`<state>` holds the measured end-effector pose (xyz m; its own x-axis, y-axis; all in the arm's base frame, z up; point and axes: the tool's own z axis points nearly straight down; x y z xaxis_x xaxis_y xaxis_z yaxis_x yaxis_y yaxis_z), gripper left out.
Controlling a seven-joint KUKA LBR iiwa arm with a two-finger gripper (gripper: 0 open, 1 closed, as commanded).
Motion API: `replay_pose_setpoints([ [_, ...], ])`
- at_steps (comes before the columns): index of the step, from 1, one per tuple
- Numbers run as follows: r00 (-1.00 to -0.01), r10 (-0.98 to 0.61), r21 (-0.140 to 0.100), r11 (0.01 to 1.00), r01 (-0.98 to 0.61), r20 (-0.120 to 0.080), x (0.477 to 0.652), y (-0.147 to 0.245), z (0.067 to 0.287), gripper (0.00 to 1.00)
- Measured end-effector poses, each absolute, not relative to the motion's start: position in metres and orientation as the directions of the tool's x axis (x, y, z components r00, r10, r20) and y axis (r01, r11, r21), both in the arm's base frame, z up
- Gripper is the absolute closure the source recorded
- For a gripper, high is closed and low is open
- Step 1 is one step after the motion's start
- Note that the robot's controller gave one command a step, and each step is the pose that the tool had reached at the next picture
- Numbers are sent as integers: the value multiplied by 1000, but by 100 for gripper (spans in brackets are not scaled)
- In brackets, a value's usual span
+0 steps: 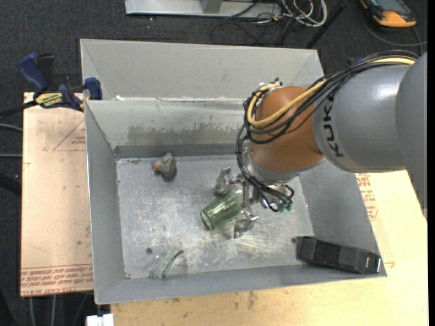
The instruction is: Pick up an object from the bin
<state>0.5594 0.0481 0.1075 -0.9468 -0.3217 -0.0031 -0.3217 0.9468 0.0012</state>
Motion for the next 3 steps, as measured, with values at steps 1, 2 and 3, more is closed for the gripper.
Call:
replay_pose_setpoints([
  [1,-806,-591,1,806,-591,5,572,65,82,100],
  [2,-806,-591,-3,806,-591,-18,574,68,80,0],
  [3,-806,-592,-4,806,-592,-20,574,68,80,0],
])
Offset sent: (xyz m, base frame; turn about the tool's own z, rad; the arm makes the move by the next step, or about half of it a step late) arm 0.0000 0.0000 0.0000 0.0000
